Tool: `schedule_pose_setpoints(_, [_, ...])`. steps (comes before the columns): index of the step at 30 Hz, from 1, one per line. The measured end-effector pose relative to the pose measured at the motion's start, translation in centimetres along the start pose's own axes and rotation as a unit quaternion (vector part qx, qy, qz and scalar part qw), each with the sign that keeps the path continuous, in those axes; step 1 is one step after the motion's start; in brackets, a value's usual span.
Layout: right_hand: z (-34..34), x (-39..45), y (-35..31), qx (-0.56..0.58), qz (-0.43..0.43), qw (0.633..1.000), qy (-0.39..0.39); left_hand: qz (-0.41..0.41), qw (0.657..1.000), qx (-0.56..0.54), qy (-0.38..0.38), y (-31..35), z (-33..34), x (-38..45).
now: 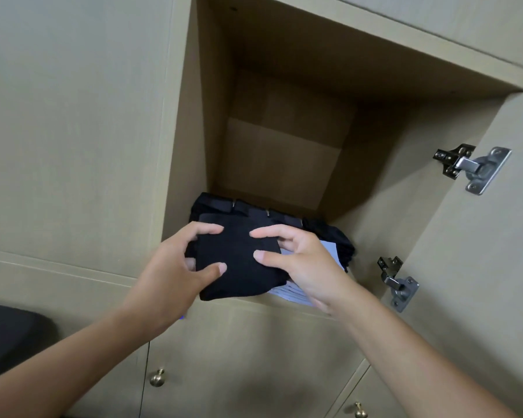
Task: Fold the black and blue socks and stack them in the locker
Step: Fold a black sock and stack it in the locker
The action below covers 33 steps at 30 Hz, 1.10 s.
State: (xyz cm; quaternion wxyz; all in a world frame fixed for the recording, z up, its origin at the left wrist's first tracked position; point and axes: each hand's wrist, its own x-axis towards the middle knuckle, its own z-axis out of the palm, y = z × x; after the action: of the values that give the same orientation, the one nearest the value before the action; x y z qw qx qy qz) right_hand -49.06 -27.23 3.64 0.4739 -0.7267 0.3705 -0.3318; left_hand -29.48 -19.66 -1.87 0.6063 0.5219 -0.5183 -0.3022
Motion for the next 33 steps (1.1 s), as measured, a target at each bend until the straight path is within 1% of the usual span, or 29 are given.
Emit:
schedule_pose_setpoints(3, [-0.6,0.5,0.0,-0.109,-0.027,0.994,-0.002,-0.003,0.999,0.049,0.007,-0.4,0.0,0.2])
schedule_pose_setpoints(5, [-1.3,1.2,-0.5,-0.132,-0.045,0.990,0.023,0.003,0.998,0.068,0.005,-0.6,-0.1,0.2])
schedule_pose_setpoints(7, [-2.8,2.3,-0.9,-0.125,-0.060,0.988,0.063,0.025,0.995,0.092,-0.017,-0.8,-0.5,0.2])
schedule_pose_setpoints(8, [-3.7,2.9,-1.1,-0.125,-0.062,0.986,0.087,0.042,0.990,0.131,-0.035,-0.9,-0.7,0.2])
schedule_pose_setpoints(10, [-5.7,4.1,-1.7,-0.132,-0.057,0.982,0.119,0.066,0.968,0.233,-0.073,-1.1,-1.3,0.0])
schedule_pose_setpoints(12, [-7.6,5.3,-2.0,-0.141,-0.042,0.978,0.145,0.076,0.951,0.284,-0.101,-1.4,-1.7,-0.1])
schedule_pose_setpoints(15, [-10.5,7.1,-2.0,-0.166,-0.017,0.969,0.181,0.084,0.947,0.287,-0.118,-1.6,-2.1,-0.1])
schedule_pose_setpoints(21, [-14.9,10.6,-1.1,-0.219,0.019,0.946,0.238,0.087,0.950,0.278,-0.115,-1.7,-2.1,0.0])
schedule_pose_setpoints(27, [-16.9,13.0,-0.1,-0.258,0.053,0.929,0.261,0.090,0.949,0.281,-0.115,-1.9,-2.0,0.2])
schedule_pose_setpoints(33, [-18.1,14.7,1.7,-0.259,0.086,0.925,0.263,0.081,0.947,0.287,-0.119,-2.6,-1.8,0.5])
